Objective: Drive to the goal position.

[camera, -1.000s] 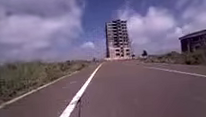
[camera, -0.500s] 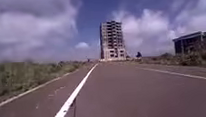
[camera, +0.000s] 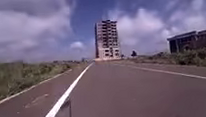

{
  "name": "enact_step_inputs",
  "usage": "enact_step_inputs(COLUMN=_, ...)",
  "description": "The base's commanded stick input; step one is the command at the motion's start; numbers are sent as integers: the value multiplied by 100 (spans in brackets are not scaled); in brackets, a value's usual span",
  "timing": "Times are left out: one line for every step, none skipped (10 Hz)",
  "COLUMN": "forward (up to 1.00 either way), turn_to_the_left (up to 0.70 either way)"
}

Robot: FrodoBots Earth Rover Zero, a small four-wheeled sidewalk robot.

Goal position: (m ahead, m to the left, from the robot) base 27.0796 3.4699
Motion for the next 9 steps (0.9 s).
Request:
enact_step_inputs(forward=85, turn_to_the_left=0)
enact_step_inputs(forward=85, turn_to_the_left=0)
enact_step_inputs(forward=85, turn_to_the_left=0)
enact_step_inputs(forward=85, turn_to_the_left=0)
enact_step_inputs(forward=85, turn_to_the_left=0)
enact_step_inputs(forward=85, turn_to_the_left=0)
enact_step_inputs(forward=85, turn_to_the_left=0)
enact_step_inputs(forward=85, turn_to_the_left=0)
enact_step_inputs(forward=85, turn_to_the_left=0)
